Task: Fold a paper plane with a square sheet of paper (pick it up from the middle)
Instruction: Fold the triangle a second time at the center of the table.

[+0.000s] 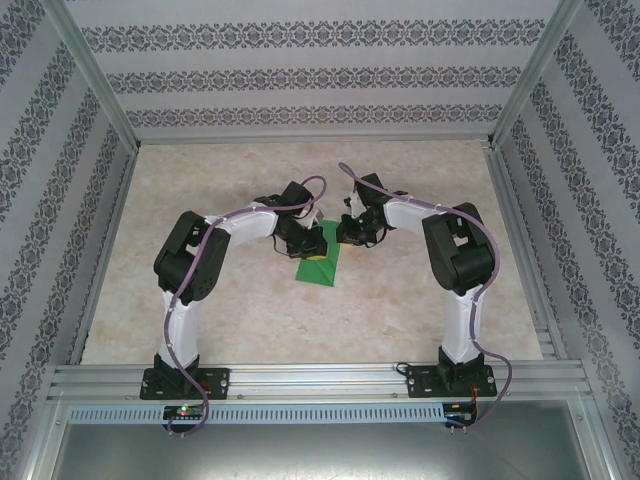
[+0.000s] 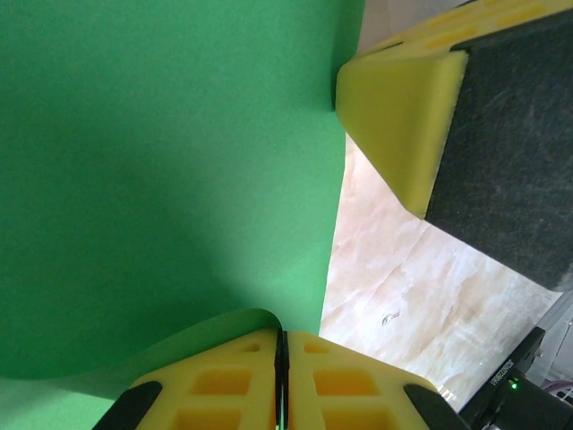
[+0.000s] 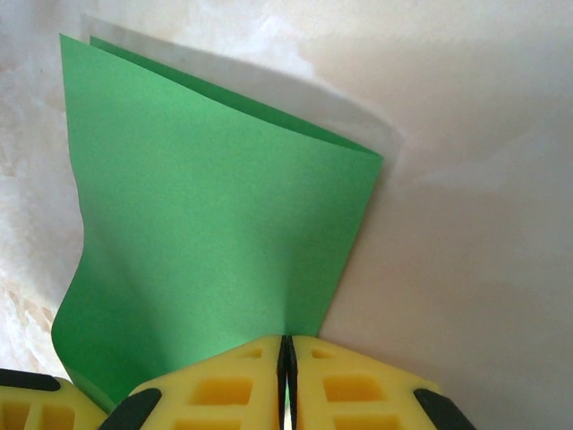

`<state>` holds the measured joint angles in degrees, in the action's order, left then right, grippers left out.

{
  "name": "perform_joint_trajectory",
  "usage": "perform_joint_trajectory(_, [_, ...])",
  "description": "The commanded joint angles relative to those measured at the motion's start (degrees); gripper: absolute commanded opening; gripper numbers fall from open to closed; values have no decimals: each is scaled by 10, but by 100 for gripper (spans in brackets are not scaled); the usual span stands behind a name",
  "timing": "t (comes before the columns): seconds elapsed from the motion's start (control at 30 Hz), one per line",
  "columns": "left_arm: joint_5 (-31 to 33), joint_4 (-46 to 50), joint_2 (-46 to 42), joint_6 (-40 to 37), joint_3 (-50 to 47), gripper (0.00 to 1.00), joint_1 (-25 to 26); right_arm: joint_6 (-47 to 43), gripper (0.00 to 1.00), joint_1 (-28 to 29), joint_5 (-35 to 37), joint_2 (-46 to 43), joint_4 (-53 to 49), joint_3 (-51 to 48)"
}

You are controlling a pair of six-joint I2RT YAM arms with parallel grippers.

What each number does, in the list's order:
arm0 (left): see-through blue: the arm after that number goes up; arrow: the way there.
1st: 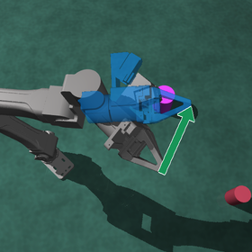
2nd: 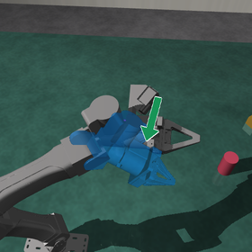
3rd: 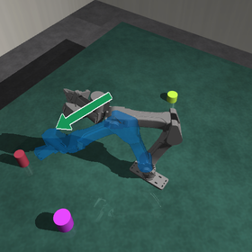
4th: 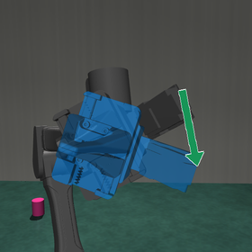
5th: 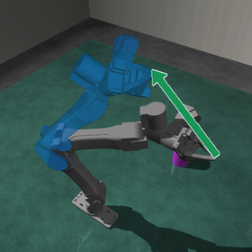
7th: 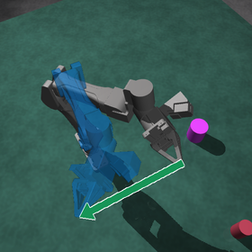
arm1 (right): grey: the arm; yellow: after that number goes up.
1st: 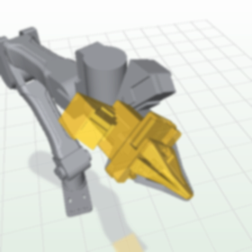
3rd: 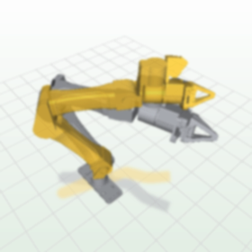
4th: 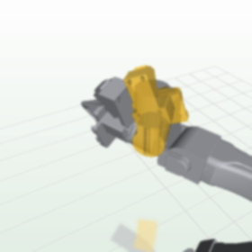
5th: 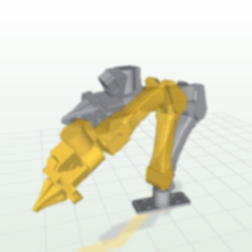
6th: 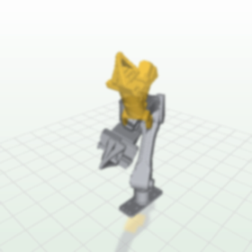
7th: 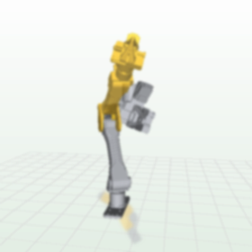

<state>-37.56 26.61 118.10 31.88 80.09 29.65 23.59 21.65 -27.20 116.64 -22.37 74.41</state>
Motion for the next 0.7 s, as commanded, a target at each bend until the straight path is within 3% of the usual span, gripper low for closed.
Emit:
perform_joint_trajectory(0.0, [-13,13,18,-16,17,12,7,-12,12,7,16,18,-20,8])
perform_joint_trajectory(0.67, [5,26,47,-34,20,16,7,-14,13,6,17,11,-22,7])
